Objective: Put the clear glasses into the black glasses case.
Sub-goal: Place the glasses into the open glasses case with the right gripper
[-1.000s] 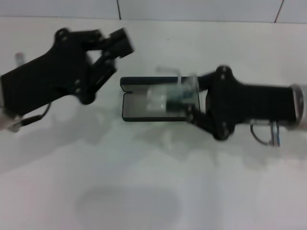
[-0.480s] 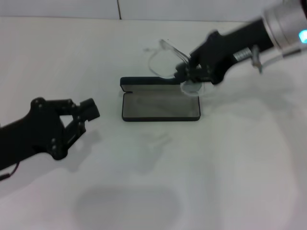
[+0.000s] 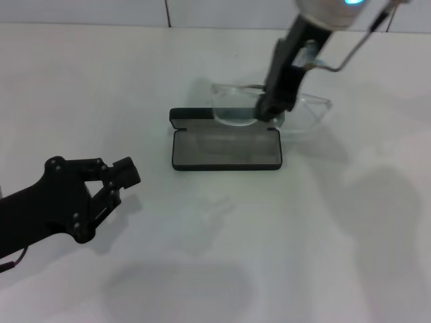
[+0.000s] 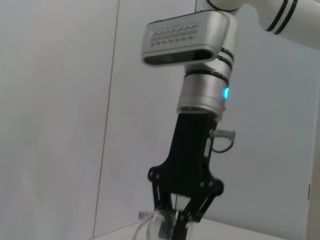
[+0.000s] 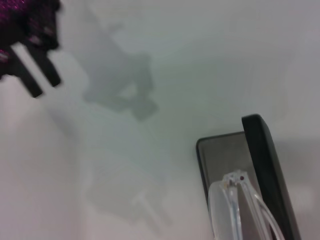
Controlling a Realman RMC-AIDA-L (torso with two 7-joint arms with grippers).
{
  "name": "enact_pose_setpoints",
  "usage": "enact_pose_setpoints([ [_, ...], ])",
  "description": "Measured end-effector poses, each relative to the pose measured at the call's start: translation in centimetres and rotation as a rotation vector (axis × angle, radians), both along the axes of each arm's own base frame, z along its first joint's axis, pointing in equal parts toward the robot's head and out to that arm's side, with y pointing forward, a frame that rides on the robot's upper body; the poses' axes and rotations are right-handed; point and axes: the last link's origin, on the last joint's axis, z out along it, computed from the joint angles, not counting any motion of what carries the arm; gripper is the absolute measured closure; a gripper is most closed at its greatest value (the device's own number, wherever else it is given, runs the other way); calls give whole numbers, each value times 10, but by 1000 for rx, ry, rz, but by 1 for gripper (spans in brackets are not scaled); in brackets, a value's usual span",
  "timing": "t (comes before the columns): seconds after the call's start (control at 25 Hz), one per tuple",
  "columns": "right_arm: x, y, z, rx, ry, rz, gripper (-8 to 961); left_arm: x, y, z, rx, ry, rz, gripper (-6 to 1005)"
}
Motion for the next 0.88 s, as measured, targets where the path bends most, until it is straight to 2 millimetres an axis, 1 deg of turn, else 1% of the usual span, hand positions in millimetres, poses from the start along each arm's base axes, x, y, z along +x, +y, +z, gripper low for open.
enact_pose_setpoints([
  [0.12, 0, 6, -13, 38, -21, -32, 837, -1, -1, 0, -3, 0, 1, 887],
  [0.24, 1, 11, -18, 73, 2, -49, 837, -1, -1, 0, -4, 0, 0, 887],
  [0.48, 7, 7, -29, 55, 10, -44, 837, 4, 3, -2, -14, 0, -20, 887],
  [0.68, 18, 10, -40, 107, -1, -53, 836, 8, 6, -2, -20, -1, -32, 887],
  [0.88, 25, 4, -54, 95, -39, 7, 836, 9, 8, -3, -23, 0, -40, 887],
])
